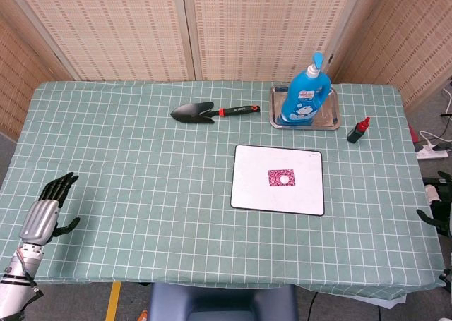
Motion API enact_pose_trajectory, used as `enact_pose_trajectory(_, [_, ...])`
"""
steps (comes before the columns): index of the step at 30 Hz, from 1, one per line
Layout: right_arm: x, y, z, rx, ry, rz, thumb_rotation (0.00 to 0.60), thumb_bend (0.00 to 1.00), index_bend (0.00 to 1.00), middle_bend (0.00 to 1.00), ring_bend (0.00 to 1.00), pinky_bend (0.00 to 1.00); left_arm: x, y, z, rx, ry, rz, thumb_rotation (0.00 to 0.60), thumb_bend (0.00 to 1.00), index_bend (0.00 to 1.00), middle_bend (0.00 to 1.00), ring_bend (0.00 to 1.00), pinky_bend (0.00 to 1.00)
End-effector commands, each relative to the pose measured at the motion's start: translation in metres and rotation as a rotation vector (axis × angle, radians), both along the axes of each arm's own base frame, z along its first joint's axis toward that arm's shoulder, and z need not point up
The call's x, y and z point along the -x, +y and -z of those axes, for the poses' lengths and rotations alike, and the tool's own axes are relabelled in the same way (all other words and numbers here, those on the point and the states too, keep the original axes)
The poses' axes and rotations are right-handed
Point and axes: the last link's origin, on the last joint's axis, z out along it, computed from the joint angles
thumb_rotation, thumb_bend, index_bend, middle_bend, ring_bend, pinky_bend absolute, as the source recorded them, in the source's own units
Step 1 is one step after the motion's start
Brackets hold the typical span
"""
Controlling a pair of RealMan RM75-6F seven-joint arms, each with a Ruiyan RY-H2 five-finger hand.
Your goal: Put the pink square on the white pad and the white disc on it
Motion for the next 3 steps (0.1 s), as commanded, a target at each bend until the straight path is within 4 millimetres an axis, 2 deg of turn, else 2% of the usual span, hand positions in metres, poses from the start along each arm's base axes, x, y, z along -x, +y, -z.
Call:
enact_pose_trajectory(1, [0.0003, 0.0005, 0.0024, -0.005, -0.006, -0.006, 0.6, 0.0, 0.18, 0.0, 0.0, 0.0, 0.0002, -0.0002, 0.0017, 0.009, 0.006, 0.0, 0.6, 0.23, 0.0, 0.0, 0.0, 0.0])
enact_pose_trajectory(3, [-0.0005, 0.0004, 0.003, -0.005, -0.004, -0.014, 0.6, 0.0, 0.18, 0.0, 0.0, 0.0, 0.0003, -0.0003, 0.0021, 0.011, 0.009, 0.001, 0.6, 0.23, 0.0, 0.0, 0.0, 0.0])
